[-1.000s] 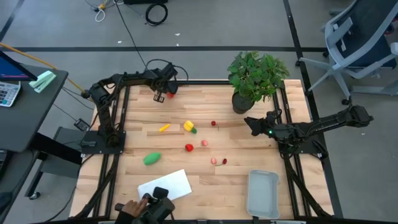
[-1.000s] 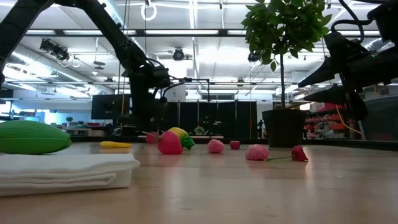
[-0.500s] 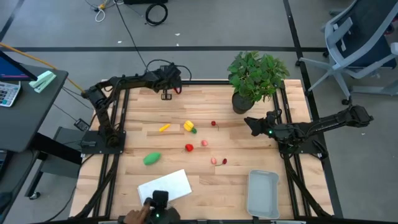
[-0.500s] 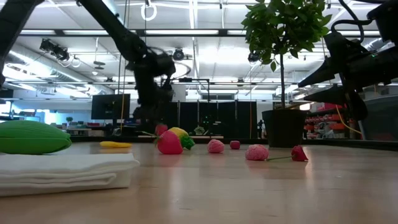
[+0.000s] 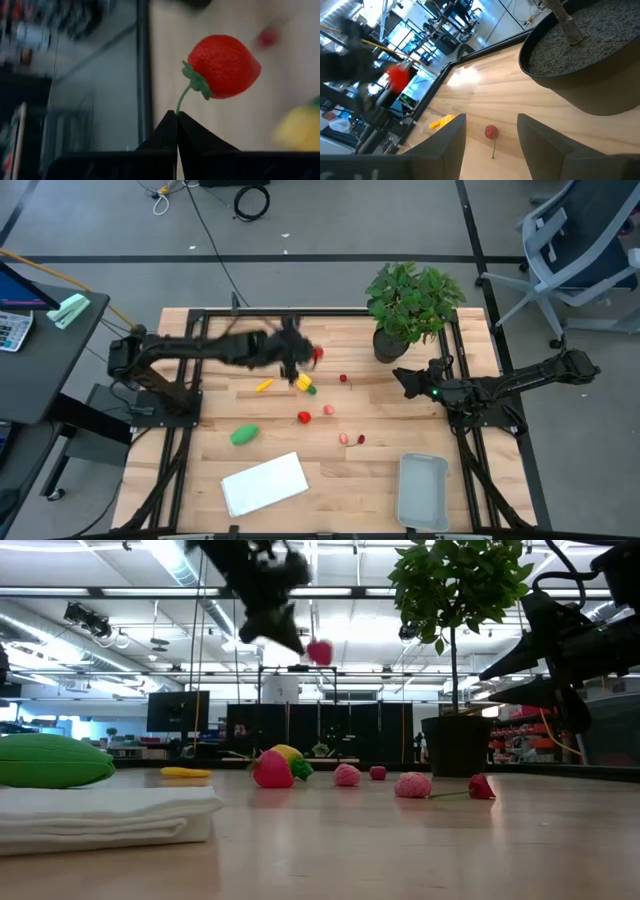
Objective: Pick and placing Produce into tupperware
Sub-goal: Put the left red strawberry into the gray bin
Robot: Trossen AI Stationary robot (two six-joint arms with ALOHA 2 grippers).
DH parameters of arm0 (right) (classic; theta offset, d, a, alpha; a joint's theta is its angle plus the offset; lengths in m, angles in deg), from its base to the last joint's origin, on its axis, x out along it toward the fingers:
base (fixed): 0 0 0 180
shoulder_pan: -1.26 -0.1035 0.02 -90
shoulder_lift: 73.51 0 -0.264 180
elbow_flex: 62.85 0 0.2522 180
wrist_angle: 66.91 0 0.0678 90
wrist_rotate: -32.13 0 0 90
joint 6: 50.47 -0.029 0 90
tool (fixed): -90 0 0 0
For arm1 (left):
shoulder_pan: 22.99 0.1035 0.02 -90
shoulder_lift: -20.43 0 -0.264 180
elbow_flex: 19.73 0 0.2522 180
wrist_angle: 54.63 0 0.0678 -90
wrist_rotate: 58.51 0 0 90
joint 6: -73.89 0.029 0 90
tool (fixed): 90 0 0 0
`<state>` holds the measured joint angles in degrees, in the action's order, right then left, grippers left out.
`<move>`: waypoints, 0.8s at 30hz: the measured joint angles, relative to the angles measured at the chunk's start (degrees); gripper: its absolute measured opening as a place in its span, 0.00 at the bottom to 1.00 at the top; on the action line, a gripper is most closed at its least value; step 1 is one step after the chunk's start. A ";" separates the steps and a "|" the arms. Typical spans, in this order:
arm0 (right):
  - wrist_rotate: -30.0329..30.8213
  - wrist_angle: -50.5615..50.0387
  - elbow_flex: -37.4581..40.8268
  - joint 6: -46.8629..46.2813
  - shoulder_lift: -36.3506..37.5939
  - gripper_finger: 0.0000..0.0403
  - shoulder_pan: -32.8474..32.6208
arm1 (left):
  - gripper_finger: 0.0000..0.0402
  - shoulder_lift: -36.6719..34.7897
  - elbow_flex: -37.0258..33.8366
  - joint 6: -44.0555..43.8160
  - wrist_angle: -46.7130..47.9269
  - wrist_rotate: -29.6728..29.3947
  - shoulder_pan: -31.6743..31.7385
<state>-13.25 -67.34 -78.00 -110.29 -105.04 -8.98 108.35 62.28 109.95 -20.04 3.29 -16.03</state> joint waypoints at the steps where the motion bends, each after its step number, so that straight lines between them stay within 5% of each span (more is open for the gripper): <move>1: -0.02 0.02 0.01 -0.04 0.00 0.46 -0.02 | 0.01 -0.02 0.00 -0.89 -0.71 0.07 -2.29; 11: 0.02 -0.01 0.01 0.00 0.01 0.46 -0.01 | 0.00 0.61 1.32 -9.97 -18.27 0.11 -20.15; 16: 0.02 -0.02 -0.01 0.00 0.00 0.46 -0.02 | 0.00 3.22 7.69 -10.02 -17.66 0.05 -22.84; 24: 0.15 0.11 0.01 0.00 0.04 0.46 -0.02 | 0.00 20.37 25.56 -9.94 -14.98 8.96 -22.51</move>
<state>-13.10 -67.23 -77.99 -110.29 -105.00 -9.00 128.72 87.84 100.01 -35.02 12.24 -38.54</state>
